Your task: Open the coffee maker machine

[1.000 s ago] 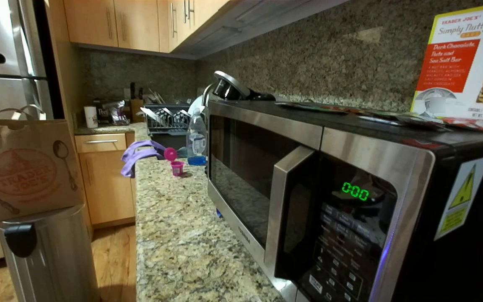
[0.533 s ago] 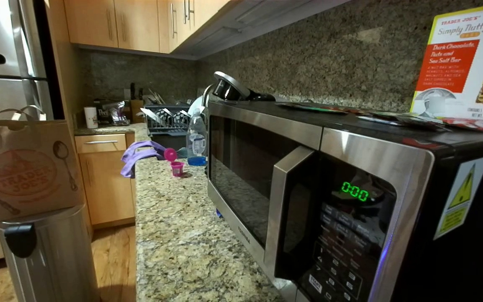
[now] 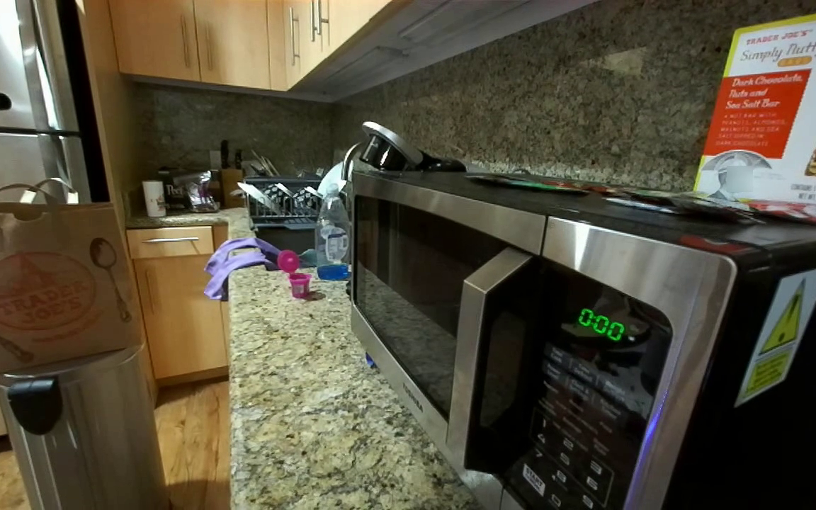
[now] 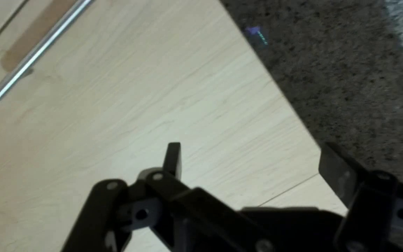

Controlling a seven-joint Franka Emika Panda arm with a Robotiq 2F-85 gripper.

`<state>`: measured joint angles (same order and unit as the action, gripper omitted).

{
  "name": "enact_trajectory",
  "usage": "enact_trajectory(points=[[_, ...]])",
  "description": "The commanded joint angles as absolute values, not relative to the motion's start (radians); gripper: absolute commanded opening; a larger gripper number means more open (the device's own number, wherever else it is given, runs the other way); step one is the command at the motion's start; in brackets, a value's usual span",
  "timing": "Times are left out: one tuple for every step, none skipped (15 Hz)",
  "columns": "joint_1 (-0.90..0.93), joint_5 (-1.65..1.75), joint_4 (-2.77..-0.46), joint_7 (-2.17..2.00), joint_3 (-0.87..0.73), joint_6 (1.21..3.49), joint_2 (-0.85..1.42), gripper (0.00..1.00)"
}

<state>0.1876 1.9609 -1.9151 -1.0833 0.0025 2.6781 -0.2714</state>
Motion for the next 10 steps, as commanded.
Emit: enact_trajectory(points=[[0.171, 1.855, -2.065, -1.034, -0.045, 2.81, -0.312, 1.0], [0.164, 1.809, -2.119, -1.015, -0.061, 2.833, -0.331, 1.0], [0.158, 1.767, -2.182, -0.997, -0.082, 2.865, -0.358, 1.0], [0.152, 1.705, -2.241, -0.951, -0.099, 2.882, -0.378, 1.0], [0.141, 1.639, -2.312, -0.896, -0.115, 2.881, -0.405, 1.0], [0.136, 1.564, -2.379, -0.823, -0.124, 2.85, -0.438, 1.0], [0.103, 1.471, -2.442, -0.742, -0.112, 2.846, -0.471, 1.0], [0.097, 1.395, -2.503, -0.676, -0.116, 2.825, -0.499, 1.0], [0.09, 1.308, -2.558, -0.6, -0.121, 2.811, -0.528, 1.0], [0.161, 1.23, -2.593, -0.524, -0.18, 2.751, -0.55, 1.0]])
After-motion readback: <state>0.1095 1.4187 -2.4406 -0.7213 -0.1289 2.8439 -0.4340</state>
